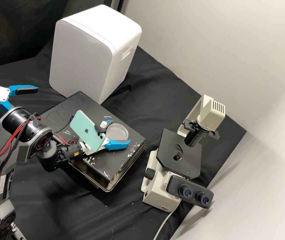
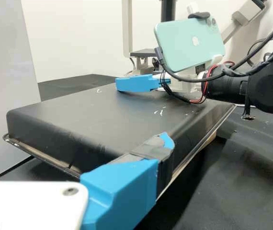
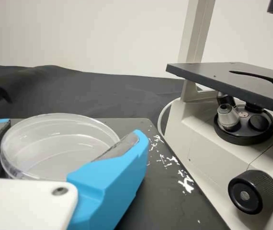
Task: Place the petri dish on the microscope
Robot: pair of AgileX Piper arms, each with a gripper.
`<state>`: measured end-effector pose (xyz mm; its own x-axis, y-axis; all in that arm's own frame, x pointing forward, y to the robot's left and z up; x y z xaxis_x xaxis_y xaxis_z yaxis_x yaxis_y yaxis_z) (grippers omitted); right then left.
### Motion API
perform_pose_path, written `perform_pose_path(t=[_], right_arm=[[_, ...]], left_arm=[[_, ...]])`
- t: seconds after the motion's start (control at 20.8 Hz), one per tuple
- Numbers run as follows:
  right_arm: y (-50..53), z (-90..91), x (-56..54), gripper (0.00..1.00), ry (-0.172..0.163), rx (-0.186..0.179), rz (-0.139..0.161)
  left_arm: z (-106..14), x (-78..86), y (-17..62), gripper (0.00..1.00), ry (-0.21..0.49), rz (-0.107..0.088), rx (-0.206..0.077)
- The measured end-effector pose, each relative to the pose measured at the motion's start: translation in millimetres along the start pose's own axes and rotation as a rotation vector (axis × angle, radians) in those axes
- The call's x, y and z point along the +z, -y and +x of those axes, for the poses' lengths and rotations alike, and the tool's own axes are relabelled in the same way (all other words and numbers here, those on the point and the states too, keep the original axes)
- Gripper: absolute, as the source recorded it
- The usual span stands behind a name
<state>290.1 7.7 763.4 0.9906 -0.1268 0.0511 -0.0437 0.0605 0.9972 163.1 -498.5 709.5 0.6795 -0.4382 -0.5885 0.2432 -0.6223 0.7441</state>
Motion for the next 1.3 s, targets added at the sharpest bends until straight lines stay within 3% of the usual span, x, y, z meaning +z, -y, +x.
perform_pose_path(t=[0.29,0.34,1.3], right_arm=[[0.0,0.0,0.0,0.0,0.0,0.0,0.0],[0.0,0.0,0.0,1.0,0.0,0.0,0.0],[-1.6,-1.4,-2.6,1.0,0.004,0.014,0.003]], left_arm=[[0.0,0.0,0.0,1.0,0.0,0.0,0.0],[0.0,0.0,0.0,1.0,0.0,0.0,0.0],[0.6,-0.6,1.7,1.0,-0.002,-0.004,-0.009]])
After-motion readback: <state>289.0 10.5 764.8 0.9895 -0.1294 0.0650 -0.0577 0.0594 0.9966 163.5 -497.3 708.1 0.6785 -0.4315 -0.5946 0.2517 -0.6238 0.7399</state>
